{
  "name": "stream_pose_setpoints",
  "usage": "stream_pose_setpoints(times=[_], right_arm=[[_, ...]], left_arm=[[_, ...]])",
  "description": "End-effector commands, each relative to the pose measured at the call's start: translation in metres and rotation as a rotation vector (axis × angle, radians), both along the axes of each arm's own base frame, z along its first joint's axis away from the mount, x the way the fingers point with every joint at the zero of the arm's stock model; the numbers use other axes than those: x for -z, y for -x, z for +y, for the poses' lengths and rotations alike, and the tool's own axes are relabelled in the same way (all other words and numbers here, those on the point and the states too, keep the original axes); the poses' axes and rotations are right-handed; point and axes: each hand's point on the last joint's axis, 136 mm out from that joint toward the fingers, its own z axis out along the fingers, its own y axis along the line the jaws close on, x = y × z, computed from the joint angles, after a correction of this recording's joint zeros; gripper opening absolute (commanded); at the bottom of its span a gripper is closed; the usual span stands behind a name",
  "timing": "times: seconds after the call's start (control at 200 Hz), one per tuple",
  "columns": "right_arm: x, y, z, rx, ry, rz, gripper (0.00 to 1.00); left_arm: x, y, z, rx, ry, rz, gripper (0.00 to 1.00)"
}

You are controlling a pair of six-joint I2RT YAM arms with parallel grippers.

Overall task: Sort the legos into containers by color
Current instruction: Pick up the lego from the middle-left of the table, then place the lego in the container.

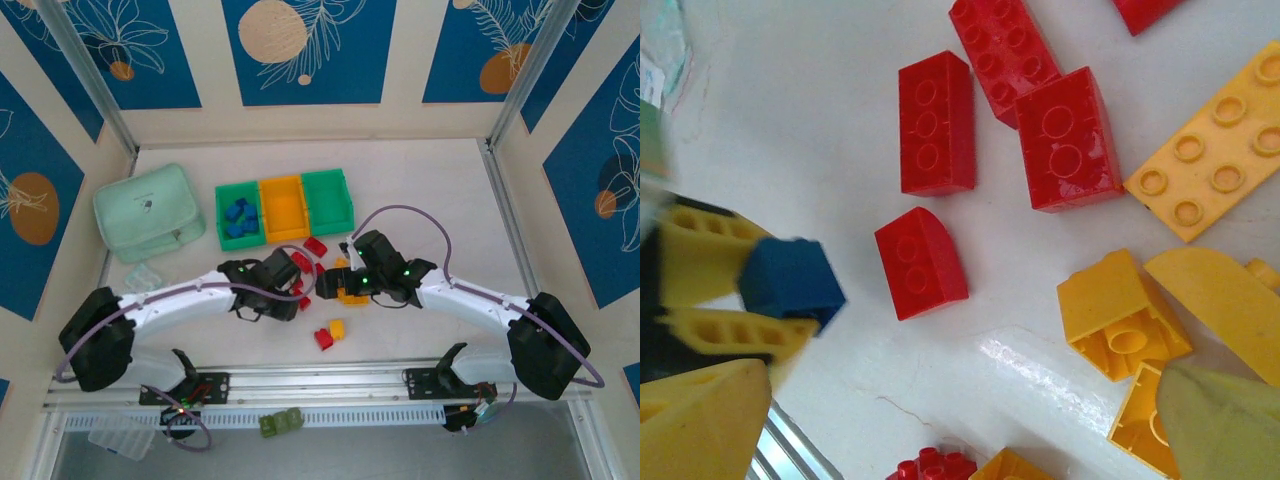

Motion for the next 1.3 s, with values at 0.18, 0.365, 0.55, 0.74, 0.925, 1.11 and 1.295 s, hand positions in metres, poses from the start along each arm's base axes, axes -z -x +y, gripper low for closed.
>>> stream_pose_setpoints(times=[0.18,0.365,0.55,0.74,0.925,1.11,1.295], right_arm=[[-0.048,-0.012,0.033,-0.096,-0.084,-0.147,0.99],[-0.064,-0.035,0.036,-0.050,-0.085,-0.209,0.99],[-0.067,-0.061,0.034,-0.005,-0.113,-0.200,0.99],[-0.068,-0.079,0.035,-0.006,-0.120,-0.194,0.99],[-0.063,-0.089,0.037,-0.019,-0.116,-0.150,0.99],[-0.058,-0.092,0.031,-0.031,-0.100,-0.124,0.99],[-0.053,-0.091,0.027,-0.023,-0.086,-0.100,0.99]], left_arm=[[-0.071,-0.064,0.048,-0.130,-0.087,-0.177,0.38],[-0.087,-0.133,0.077,-0.262,-0.088,-0.238,0.37],[-0.076,-0.196,0.098,-0.364,-0.123,-0.238,0.37],[-0.047,-0.251,0.115,-0.444,-0.139,-0.207,0.37],[-0.033,-0.280,0.125,-0.480,-0.157,-0.171,0.45],[-0.036,-0.286,0.124,-0.461,-0.151,-0.180,0.58],[-0.043,-0.286,0.127,-0.454,-0.144,-0.180,0.61]])
